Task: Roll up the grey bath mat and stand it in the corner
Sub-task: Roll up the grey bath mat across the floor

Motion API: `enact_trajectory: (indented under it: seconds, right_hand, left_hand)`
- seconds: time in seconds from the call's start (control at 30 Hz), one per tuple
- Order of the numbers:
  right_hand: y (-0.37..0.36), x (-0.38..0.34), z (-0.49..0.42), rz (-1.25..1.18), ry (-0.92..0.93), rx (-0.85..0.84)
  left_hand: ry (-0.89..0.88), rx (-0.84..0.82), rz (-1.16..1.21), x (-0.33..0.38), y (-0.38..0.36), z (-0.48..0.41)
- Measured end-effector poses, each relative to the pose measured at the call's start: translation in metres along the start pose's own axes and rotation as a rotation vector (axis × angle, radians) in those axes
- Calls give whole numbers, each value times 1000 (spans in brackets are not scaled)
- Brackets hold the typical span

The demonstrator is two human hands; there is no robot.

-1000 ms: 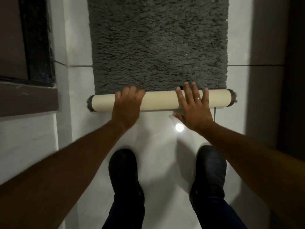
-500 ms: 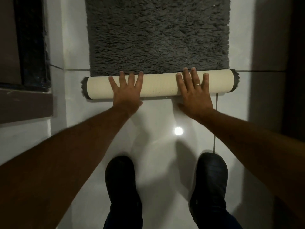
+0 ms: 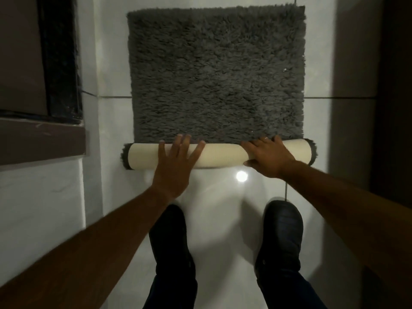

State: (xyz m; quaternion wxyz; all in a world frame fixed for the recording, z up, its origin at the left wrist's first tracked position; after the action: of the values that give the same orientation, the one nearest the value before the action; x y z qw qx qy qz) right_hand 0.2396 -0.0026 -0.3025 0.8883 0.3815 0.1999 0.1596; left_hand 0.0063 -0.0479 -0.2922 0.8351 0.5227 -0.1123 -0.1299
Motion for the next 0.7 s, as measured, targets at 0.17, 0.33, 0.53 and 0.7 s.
enact_trajectory:
  seconds: [0.17, 0.33, 0.53, 0.7]
  right_hand:
    - [7, 0, -5, -35, -40, 150]
    - [-8, -10, 13, 25, -153, 278]
    - [45, 21, -50, 56, -241, 236]
    - [55, 25, -46, 114, -236, 272]
  left_hand:
    - [2, -34, -31, 10, -17, 8]
    - [49, -32, -97, -20, 7, -62]
    - [101, 100, -74, -9, 17, -61]
    - [101, 44, -105, -25, 24, -86]
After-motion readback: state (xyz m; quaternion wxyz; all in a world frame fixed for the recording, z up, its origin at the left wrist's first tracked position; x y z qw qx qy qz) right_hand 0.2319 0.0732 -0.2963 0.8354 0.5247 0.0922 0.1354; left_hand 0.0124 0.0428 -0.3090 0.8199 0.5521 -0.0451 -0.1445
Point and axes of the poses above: each hand's wrist, its own z-axis away from the middle knuckle, its own y-axis out of the back of the hand, x = y × z, the point moved 6 cm from there along -z, towards the middle knuckle, and after that the axes turned 1 degree about -z, right-handed, at the moved point
